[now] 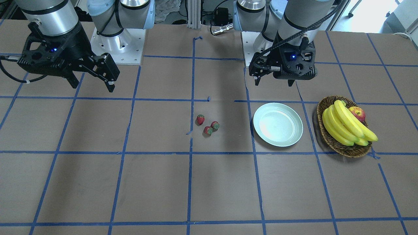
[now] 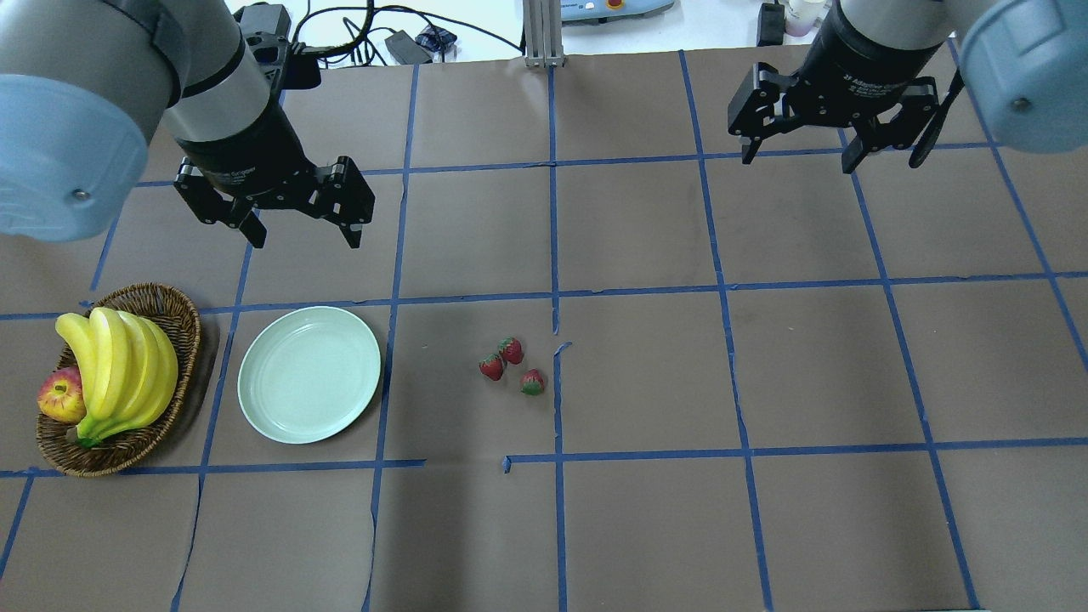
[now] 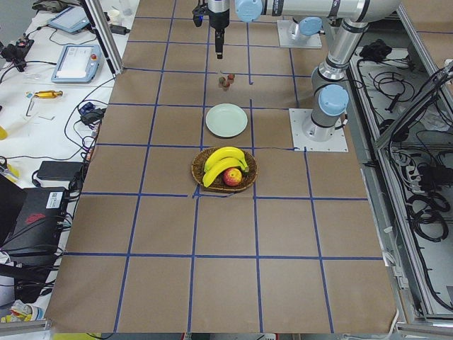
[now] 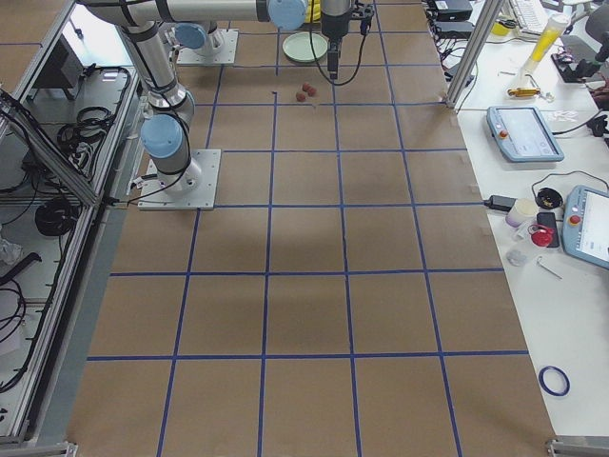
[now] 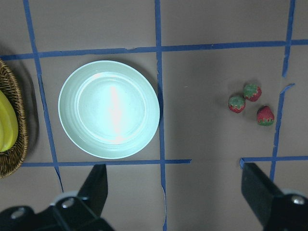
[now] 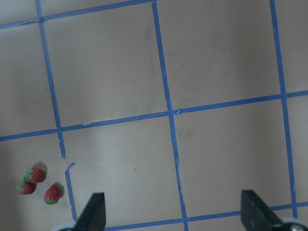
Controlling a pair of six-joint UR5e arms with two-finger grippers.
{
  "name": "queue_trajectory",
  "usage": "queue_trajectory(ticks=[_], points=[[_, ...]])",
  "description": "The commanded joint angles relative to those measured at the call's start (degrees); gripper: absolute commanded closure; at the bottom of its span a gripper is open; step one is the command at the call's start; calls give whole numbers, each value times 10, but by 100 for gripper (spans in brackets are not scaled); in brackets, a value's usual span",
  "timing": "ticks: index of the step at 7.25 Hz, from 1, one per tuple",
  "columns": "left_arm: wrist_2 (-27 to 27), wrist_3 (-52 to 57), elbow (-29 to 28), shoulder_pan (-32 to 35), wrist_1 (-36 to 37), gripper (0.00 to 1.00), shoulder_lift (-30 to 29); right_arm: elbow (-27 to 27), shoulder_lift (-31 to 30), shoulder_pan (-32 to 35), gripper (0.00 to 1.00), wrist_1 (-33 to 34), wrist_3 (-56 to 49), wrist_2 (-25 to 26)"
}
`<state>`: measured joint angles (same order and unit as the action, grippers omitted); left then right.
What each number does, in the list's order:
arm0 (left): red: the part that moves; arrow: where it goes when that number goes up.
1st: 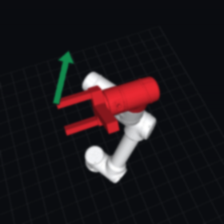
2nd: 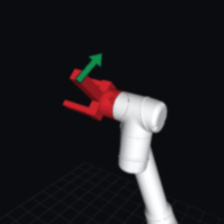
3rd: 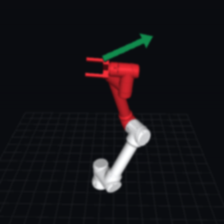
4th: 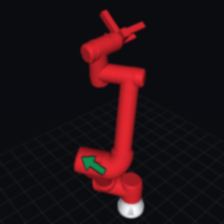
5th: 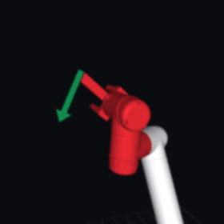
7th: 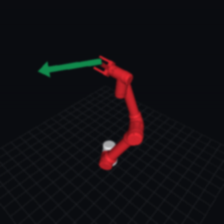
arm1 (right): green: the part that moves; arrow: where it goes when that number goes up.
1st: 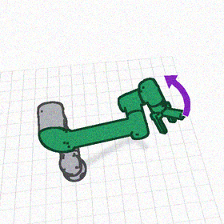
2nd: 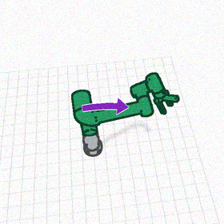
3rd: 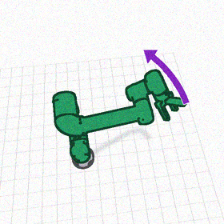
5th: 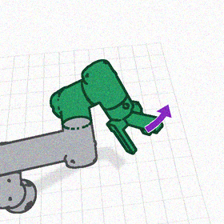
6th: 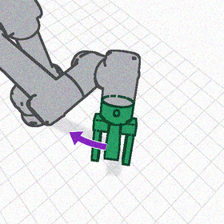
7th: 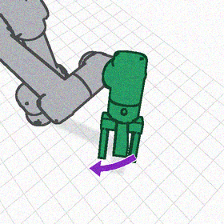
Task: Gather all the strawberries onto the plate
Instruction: 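Reach the left gripper to the strawberry cluster and grasp one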
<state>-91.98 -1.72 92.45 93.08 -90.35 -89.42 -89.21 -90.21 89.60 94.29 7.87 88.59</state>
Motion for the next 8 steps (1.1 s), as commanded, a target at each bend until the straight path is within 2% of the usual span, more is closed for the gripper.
queue_trajectory(ticks=[1,3,4,5,6,7,8], points=[[1,-1,0,0,0,0,-4,-4,-3,1,0,0,0,28],[2,-1,31,47,10,2,-36,-5,-4,1,0,1,0,26],[9,-21,81,77,75,2,-58,-5,-4,1,0,0,0,25],[32,-85,133,99,185,2,-79,-6,-4,1,0,0,0,22],[34,-106,173,119,258,2,-100,-7,-3,1,0,0,0,22],[42,-121,183,135,303,2,-127,-7,-4,1,0,0,0,21],[44,-129,183,140,309,8,-159,-7,-4,1,0,-1,0,21]])
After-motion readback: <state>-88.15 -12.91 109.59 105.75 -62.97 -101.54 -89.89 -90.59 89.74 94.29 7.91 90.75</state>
